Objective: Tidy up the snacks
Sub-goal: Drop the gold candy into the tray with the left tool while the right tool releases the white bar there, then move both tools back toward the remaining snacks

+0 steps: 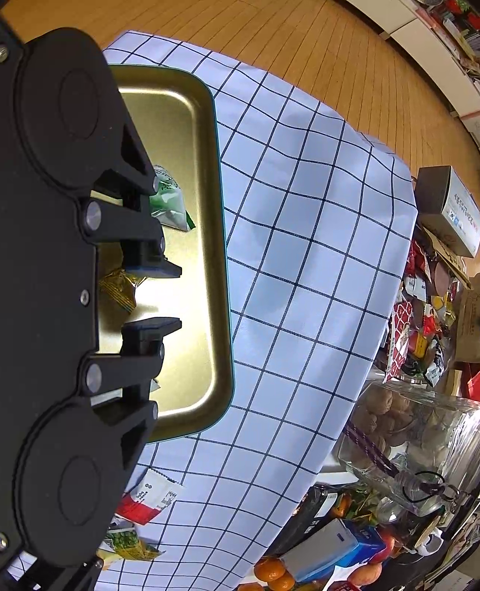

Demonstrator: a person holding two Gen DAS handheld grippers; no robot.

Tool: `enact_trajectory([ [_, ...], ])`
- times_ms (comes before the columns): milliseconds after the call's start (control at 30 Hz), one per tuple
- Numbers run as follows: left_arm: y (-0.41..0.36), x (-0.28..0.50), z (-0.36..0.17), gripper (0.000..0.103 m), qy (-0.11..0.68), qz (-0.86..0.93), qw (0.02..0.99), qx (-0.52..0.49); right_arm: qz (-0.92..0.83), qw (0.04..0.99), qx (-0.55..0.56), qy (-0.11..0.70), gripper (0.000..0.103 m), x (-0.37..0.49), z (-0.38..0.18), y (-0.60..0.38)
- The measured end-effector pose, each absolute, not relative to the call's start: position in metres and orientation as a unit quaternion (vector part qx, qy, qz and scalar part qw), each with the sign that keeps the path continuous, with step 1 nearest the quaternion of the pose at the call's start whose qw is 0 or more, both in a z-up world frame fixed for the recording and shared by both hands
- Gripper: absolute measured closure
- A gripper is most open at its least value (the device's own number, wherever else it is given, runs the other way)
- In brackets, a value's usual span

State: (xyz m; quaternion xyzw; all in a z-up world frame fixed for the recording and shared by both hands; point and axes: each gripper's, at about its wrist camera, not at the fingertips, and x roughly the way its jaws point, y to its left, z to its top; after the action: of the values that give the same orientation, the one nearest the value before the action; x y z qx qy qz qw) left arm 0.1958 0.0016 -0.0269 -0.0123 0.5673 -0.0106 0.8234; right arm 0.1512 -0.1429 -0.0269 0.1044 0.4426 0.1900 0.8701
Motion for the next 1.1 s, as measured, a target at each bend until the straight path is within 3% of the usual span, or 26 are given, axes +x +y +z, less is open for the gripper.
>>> enact_trajectory([
  [267,-0.001,0.196,-0.026,0.071,0.566,-0.010,0.824,-0.010,0.174,0.874,0.104,0.442,0.078,0.152,-0.028,-0.146],
  [567,-0.029,0.196,-0.019,0.071,0.559,-0.032,0.828,-0.001,0.133,0.883,0.110,0.436,0.061,0.153,-0.029,-0.170],
  [733,-0.054,0.193,-0.016,0.070,0.552,-0.058,0.832,0.025,0.098,0.893,0.109,0.425,0.043,0.151,-0.028,-0.195],
  [1100,-0.106,0.184,-0.008,0.070,0.548,-0.129,0.825,0.047,-0.016,0.877,0.171,0.449,0.038,0.152,-0.034,-0.288],
])
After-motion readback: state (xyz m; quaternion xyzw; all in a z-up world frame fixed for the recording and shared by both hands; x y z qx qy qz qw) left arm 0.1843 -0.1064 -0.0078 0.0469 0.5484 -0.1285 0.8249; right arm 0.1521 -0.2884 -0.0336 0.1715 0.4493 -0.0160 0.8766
